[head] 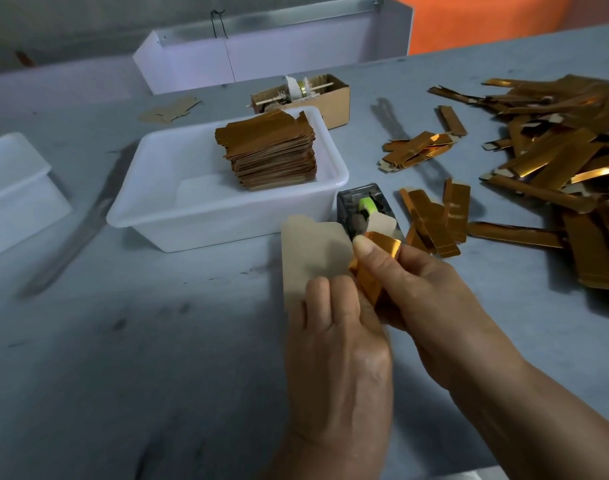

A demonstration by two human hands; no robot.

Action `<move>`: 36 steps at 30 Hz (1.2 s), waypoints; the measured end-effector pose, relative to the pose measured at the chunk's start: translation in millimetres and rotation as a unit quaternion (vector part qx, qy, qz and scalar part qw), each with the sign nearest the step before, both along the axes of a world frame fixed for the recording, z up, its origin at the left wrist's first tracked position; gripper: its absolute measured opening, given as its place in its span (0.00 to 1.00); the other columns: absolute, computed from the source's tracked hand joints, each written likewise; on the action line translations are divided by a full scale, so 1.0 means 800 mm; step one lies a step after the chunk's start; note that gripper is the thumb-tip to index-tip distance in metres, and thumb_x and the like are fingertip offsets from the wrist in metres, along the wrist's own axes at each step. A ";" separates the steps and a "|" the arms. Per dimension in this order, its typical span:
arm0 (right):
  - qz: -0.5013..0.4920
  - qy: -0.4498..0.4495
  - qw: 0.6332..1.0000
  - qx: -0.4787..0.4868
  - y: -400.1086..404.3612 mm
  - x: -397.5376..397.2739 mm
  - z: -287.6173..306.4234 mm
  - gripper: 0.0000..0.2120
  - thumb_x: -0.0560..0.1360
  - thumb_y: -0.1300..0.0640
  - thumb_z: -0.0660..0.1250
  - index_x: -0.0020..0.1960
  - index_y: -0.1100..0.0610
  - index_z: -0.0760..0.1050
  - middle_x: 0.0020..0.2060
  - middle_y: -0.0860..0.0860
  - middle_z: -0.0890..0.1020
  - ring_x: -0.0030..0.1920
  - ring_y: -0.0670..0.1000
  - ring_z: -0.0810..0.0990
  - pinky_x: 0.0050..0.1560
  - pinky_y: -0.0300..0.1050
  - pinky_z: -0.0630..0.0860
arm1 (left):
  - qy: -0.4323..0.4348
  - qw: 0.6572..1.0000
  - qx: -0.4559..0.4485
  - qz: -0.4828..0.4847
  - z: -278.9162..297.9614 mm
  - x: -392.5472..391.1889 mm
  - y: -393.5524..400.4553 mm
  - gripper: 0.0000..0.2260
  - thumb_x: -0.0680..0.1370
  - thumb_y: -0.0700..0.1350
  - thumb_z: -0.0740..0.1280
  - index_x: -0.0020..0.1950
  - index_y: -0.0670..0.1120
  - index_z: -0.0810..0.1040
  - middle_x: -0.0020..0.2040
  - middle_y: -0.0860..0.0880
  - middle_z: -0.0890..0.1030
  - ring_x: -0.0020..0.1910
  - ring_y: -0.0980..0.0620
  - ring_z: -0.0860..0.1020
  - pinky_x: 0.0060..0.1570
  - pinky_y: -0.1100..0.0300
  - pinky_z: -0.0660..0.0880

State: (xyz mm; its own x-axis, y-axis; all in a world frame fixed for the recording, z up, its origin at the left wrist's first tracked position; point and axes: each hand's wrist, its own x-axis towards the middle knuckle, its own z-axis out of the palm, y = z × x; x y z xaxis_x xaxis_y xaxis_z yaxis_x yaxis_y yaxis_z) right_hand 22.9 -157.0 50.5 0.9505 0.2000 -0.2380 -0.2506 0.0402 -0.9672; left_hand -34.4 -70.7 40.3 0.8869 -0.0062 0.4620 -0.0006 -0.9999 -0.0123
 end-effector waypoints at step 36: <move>0.006 -0.027 0.976 -0.217 -0.043 0.059 -0.018 0.08 0.73 0.52 0.69 0.40 0.56 0.80 0.40 0.53 0.83 0.46 0.50 0.80 0.39 0.40 0.69 | 0.159 0.716 -0.678 0.061 0.017 0.053 0.053 0.06 0.79 0.42 0.65 0.44 0.46 0.80 0.43 0.44 0.83 0.47 0.43 0.82 0.53 0.43 0.79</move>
